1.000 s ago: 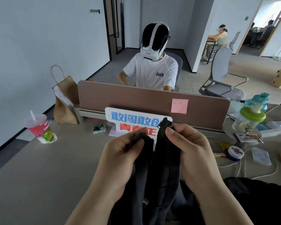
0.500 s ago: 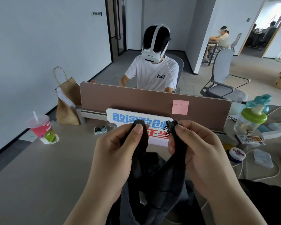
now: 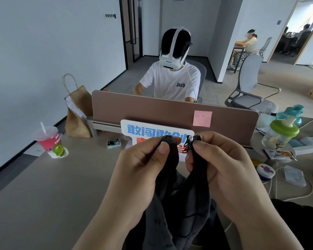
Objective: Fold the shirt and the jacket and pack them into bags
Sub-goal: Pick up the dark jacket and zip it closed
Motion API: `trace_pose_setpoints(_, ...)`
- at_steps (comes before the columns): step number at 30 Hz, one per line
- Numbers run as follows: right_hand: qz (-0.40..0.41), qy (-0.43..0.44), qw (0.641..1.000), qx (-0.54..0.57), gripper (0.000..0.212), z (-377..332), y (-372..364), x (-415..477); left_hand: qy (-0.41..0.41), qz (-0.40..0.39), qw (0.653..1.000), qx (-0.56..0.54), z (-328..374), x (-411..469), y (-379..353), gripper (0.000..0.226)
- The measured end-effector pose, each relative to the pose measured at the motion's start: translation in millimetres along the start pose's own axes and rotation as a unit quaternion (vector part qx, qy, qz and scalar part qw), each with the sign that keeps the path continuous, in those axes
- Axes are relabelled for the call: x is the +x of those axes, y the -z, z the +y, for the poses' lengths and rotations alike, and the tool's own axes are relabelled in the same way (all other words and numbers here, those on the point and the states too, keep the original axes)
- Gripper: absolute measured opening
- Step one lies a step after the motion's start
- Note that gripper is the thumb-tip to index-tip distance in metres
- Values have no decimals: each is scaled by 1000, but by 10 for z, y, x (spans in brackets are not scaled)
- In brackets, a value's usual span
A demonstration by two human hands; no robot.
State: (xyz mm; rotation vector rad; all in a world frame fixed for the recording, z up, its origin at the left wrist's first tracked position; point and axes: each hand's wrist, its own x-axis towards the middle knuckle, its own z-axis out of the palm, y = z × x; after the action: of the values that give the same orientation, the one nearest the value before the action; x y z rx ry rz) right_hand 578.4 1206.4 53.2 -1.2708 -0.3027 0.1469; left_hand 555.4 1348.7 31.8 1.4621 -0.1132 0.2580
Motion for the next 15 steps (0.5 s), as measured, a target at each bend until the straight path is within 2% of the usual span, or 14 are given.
trace_pose_setpoints(5, -1, 0, 1000, -9, 14, 0, -8, -13, 5, 16, 1000, -14, 23, -14, -13, 18)
trace_pose_setpoints(9, 0, -4, 1000, -15, 13, 24, -4, -5, 9, 40, 999, -16, 14, -2, -25, 21)
trace_pose_setpoints(12, 4, -14, 1000, -18, 13, 30, -4, -7, 6, 38, 999, 17, 5, 3, -13, 24)
trace_pose_setpoints(15, 2, -27, 999, -29, 13, 29, 10, -17, -33, 37, 995, 82, -24, 6, 12, 17)
